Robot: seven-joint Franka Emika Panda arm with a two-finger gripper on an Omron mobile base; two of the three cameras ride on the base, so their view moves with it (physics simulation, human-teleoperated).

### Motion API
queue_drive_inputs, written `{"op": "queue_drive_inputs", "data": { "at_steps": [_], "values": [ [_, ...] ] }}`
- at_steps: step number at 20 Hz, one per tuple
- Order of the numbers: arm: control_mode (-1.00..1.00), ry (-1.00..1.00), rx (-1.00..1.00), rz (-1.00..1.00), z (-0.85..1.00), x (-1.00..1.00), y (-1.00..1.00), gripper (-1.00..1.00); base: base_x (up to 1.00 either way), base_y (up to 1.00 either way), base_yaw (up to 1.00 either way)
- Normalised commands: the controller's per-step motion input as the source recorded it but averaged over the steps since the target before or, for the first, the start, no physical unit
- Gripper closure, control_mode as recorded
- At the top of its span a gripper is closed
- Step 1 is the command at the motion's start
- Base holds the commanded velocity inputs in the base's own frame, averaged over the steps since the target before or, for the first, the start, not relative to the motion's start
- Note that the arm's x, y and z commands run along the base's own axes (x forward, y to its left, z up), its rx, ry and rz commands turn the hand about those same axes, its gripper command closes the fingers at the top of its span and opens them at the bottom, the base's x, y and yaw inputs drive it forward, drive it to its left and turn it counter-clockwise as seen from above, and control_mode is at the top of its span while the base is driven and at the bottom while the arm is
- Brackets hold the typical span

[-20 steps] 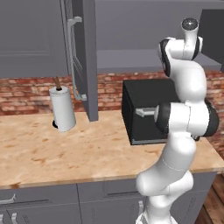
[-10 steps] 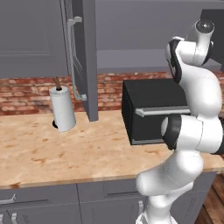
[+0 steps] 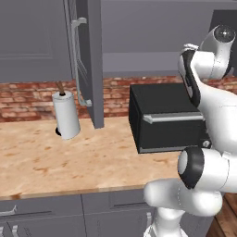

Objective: Move the mustard and shaker from the cabinet to the dining counter.

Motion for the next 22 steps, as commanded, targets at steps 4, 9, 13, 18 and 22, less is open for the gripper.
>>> {"op": "queue_drive_inputs", "data": {
  "at_steps": [4, 9, 13, 18, 22],
  "values": [
    [-1.00, 0.00, 0.00, 0.11, 0.13, -0.78, 0.28, 1.00, 0.00, 0.00, 0.00],
    [-1.00, 0.00, 0.00, 0.13, 0.01, -0.78, 0.34, 1.00, 0.00, 0.00, 0.00],
    [-1.00, 0.00, 0.00, 0.08, -0.01, -0.73, 0.39, 1.00, 0.00, 0.00, 0.00],
    [-1.00, 0.00, 0.00, 0.06, -0.01, -0.73, 0.39, 1.00, 0.00, 0.00, 0.00],
    [-1.00, 0.00, -0.01, 0.07, 0.00, -0.67, 0.36, 1.00, 0.00, 0.00, 0.00]
  ]
}}
